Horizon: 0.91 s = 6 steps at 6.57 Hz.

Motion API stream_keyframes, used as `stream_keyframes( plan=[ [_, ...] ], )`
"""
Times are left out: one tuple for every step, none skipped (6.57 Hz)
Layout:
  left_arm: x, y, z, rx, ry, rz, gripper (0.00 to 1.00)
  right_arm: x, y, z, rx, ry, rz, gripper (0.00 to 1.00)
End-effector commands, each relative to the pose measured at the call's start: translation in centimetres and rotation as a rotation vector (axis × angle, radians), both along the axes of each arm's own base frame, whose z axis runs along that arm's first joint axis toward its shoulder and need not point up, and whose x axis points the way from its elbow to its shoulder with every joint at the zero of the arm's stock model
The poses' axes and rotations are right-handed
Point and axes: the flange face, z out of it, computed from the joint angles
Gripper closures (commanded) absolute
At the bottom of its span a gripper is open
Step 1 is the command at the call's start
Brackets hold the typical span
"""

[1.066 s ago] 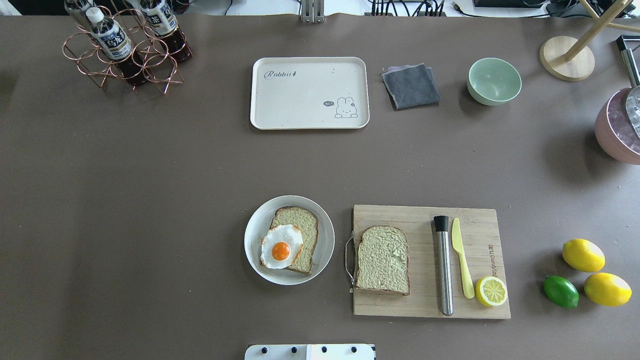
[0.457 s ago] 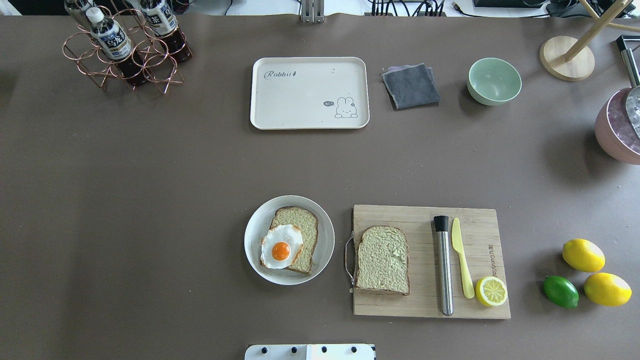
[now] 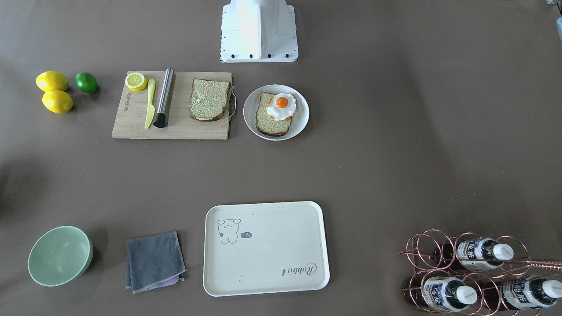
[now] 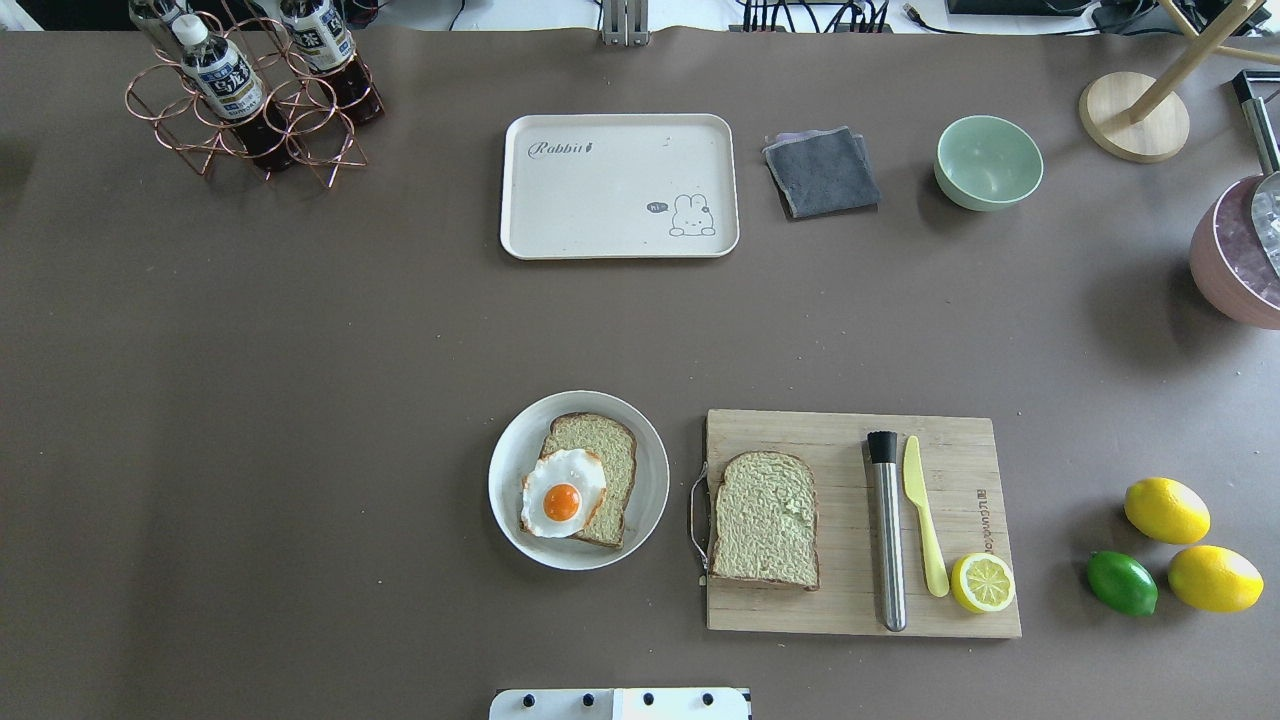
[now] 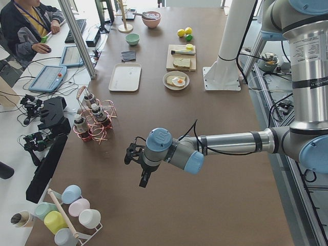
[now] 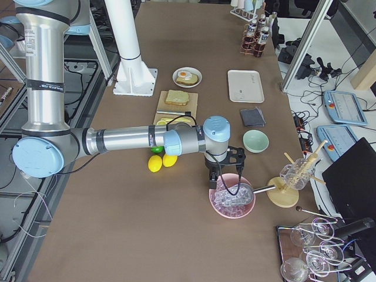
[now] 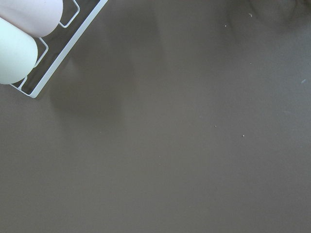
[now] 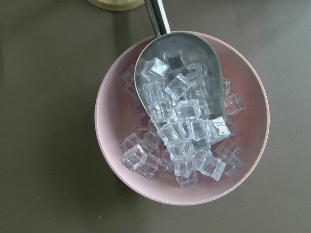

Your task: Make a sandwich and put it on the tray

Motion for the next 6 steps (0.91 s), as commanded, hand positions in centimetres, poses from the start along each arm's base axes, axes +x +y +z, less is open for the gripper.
stream_keyframes(
  plan=[
    [0.0,0.0,0.0,0.001,0.0,0.0,0.02,-0.8,0.7,-2.6,0.031,-0.071,-0.018,0.0],
    [0.0,0.0,0.0,0.001,0.0,0.0,0.02,-2.4,0.7,-4.5,0.06,-0.096,-0.053,0.0],
    [0.0,0.0,0.0,0.001,0.0,0.0,0.02,-5.6,0.9,-7.1,-0.002,-0.119,-0.015,0.0],
    [0.1,0.0,0.0,0.002,0.0,0.002,0.02,-10.4,1.8,-11.6,-0.084,-0.148,0.035,0.0],
    [0.2,-0.1,0.0,0.002,0.0,0.003,0.02,-14.5,2.3,-16.5,-0.098,-0.188,0.035,0.0],
    [0.4,-0.1,0.1,0.002,-0.001,0.01,0.02,-19.1,2.4,-21.2,-0.148,-0.231,0.054,0.0]
  ],
)
